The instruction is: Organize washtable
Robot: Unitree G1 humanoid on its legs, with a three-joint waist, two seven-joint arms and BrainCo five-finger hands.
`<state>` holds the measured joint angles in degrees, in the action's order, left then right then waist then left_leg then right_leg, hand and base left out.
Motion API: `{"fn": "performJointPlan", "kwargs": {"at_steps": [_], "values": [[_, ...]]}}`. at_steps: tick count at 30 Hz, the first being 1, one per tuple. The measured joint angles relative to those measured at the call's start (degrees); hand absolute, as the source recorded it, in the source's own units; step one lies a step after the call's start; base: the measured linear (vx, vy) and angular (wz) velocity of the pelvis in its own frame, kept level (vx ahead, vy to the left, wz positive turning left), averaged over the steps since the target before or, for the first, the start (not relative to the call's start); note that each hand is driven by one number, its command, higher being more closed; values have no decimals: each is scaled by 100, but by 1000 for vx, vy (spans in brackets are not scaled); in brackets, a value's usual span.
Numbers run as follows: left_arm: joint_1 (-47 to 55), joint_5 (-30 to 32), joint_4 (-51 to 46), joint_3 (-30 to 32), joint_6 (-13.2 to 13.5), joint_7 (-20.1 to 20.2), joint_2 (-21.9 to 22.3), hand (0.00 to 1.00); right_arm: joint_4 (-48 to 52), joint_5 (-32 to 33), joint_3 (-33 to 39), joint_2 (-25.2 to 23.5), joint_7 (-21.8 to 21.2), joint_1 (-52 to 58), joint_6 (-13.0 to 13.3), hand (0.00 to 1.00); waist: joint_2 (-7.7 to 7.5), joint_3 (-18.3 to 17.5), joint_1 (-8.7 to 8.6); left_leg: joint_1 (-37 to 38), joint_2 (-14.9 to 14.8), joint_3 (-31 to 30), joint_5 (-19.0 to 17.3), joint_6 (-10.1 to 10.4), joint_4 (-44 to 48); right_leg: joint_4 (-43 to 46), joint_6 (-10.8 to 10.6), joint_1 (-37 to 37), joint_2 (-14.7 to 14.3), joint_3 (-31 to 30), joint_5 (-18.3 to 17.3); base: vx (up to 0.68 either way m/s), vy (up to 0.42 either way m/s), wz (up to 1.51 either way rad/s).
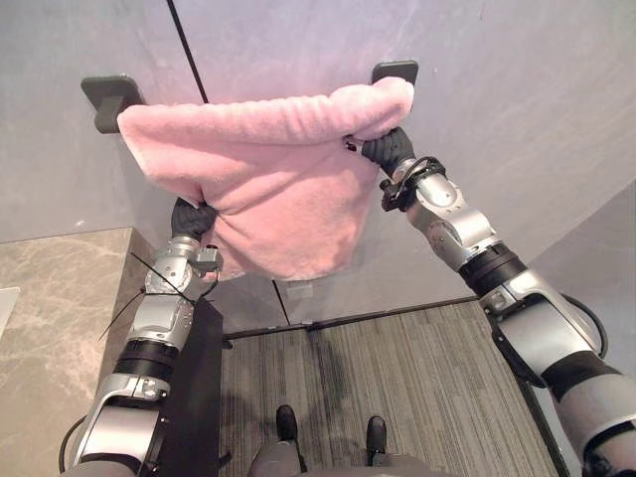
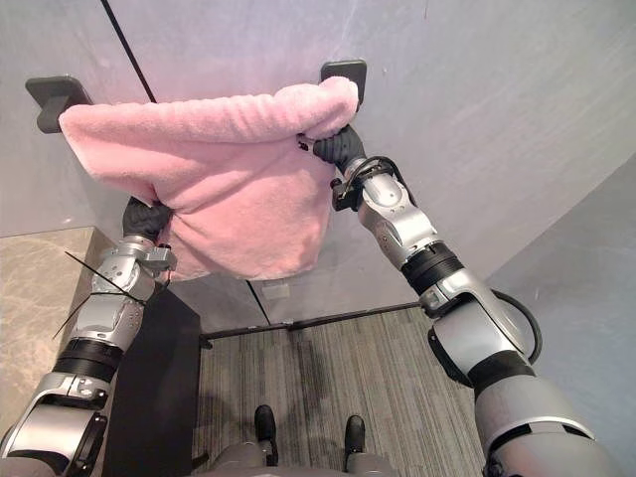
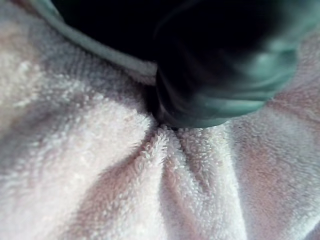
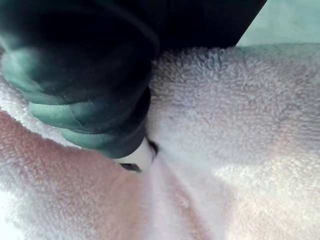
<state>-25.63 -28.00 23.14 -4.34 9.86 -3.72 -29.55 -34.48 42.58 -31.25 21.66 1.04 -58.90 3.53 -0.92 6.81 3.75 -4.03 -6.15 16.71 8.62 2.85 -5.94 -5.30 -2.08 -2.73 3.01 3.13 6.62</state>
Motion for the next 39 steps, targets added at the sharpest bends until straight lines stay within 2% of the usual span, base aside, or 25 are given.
{"fn": "performJointPlan", "kwargs": {"at_steps": [19, 20, 39], "values": [[207, 161, 356, 0, -8, -4, 143, 100, 0, -61, -7, -126, -26, 328, 0, 100, -49, 7, -4, 46, 1, -41, 0, 0, -2, 4, -4, 63, 23, 9, -3, 1, 0, 0], [207, 161, 376, 0, -8, -4, 145, 0, -1, -63, -7, -128, -29, 328, 0, 0, -50, 7, -5, 46, 1, -41, 0, 0, -2, 4, -4, 63, 22, 9, -3, 0, 0, 0], [216, 153, 675, 148, -91, -12, 146, 0, 79, -44, 49, -95, -28, 816, -8, 0, -155, -10, -7, 49, -1, -97, 19, 1, -1, 13, -4, 88, 21, 47, -4, 0, 0, 0]]}}
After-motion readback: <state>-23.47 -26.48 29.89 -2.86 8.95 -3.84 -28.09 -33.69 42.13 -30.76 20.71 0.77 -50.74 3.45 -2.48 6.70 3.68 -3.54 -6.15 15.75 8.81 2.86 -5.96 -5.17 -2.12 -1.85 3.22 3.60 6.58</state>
